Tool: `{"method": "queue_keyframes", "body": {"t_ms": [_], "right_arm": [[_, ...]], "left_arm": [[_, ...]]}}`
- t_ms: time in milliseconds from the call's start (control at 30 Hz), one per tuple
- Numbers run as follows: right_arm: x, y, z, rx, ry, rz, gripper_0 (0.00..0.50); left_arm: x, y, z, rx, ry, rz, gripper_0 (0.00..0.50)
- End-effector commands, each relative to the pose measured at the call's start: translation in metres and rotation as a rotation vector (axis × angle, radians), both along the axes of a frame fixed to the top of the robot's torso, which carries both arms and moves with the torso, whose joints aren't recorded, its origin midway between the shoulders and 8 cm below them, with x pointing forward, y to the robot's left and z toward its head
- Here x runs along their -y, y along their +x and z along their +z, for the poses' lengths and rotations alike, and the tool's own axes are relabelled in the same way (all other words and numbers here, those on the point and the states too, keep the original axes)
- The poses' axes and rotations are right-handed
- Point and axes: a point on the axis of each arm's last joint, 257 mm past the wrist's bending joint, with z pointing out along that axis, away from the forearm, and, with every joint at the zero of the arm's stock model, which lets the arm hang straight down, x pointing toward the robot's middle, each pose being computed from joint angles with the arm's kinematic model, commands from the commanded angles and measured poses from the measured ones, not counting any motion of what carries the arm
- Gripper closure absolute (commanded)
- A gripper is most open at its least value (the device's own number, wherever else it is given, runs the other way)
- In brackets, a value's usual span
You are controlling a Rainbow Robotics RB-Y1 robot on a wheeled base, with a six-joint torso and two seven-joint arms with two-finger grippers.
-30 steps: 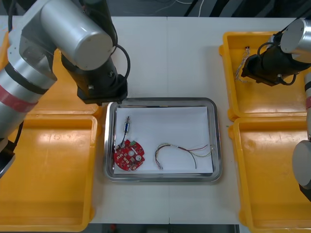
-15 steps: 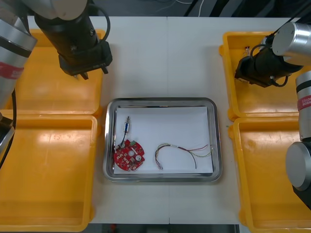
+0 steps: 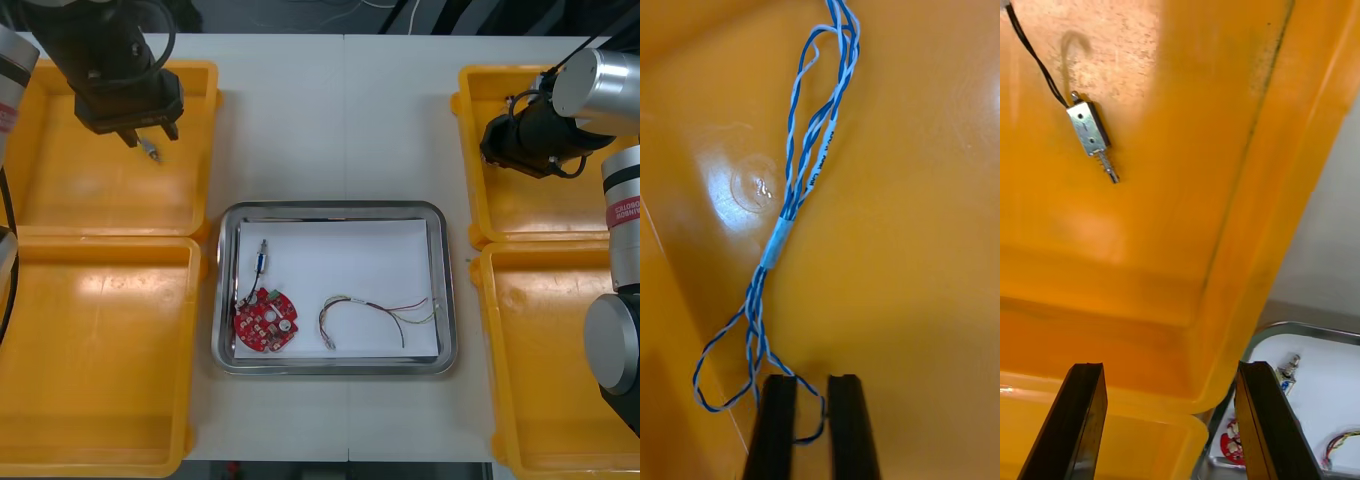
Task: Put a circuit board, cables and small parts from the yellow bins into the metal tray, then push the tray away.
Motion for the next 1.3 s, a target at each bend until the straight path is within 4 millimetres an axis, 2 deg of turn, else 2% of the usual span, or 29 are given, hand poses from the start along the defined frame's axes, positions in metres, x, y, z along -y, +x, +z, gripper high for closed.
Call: {"method": "queue_keyframes", "body": {"t_ms": [33, 233, 433, 733, 1000, 1300], "right_arm": [[-0.008, 0.004, 0.004, 0.018, -0.012, 0.01, 0.5], [-0.005, 0.004, 0.005, 0.018, -0.021, 0.013, 0.5], [0.005, 0.0, 0.008, 0.005, -0.037, 0.011, 0.5], [0.025, -0.017, 0.044, -0.015, -0.09, 0.028, 0.5], [0.036, -0.025, 0.07, -0.022, -0.09, 0.035, 0.5], [0.061, -0.031, 0.082, -0.022, -0.112, 0.021, 0.5]], "left_arm": [[-0.029, 0.028, 0.048, 0.113, 0.008, 0.016, 0.0], [-0.047, 0.045, 0.046, 0.138, 0.012, 0.021, 0.0], [-0.054, 0.062, 0.039, 0.164, -0.016, 0.057, 0.0], [-0.056, 0.082, 0.019, 0.183, -0.051, 0.094, 0.0], [-0.053, 0.095, -0.001, 0.201, -0.067, 0.107, 0.0], [-0.046, 0.106, -0.032, 0.207, -0.095, 0.126, 0.0]]}}
